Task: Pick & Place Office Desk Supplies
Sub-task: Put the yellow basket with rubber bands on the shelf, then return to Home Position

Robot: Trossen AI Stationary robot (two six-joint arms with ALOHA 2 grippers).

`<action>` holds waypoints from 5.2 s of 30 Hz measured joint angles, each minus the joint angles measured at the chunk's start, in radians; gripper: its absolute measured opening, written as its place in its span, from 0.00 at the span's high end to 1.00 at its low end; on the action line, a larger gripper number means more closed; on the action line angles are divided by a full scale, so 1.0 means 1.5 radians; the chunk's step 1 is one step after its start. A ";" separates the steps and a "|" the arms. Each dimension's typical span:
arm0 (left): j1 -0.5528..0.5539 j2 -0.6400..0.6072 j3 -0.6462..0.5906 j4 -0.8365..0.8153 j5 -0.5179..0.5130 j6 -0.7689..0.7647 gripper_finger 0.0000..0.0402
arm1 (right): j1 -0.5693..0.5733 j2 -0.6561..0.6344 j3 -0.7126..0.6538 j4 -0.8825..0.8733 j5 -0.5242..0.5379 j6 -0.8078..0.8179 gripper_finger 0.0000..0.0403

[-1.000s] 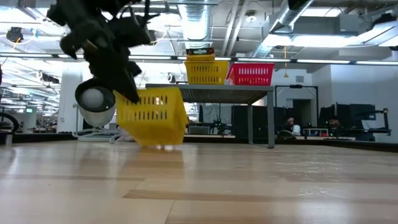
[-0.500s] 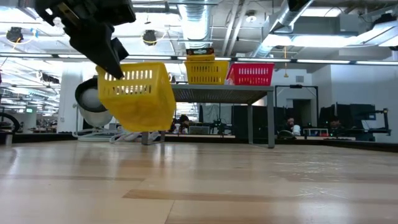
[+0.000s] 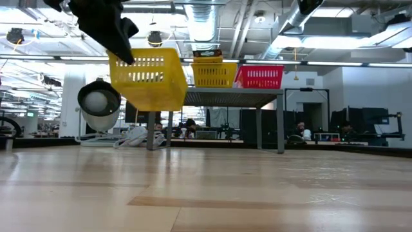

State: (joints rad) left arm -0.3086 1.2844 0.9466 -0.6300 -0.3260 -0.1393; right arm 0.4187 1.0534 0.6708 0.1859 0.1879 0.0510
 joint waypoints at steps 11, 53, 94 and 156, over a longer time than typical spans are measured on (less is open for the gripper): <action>0.000 0.021 0.089 -0.118 -0.049 0.012 0.99 | 0.000 0.000 0.000 -0.010 0.000 0.008 0.48; 0.308 -0.045 0.162 -0.147 0.032 0.300 0.99 | 0.001 -0.001 0.000 -0.033 -0.003 -0.004 0.48; 0.411 0.040 0.161 -0.068 0.112 0.404 0.97 | 0.001 -0.001 0.000 -0.055 -0.003 -0.004 0.48; 0.242 -0.322 0.093 0.022 0.288 0.220 0.98 | -0.008 -0.264 0.096 -0.335 -0.003 -0.076 0.97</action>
State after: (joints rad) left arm 0.0546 0.8014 1.0855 -0.5976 0.1062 0.1912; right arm 0.4066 0.6570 0.8152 -0.3163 0.1837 -0.0635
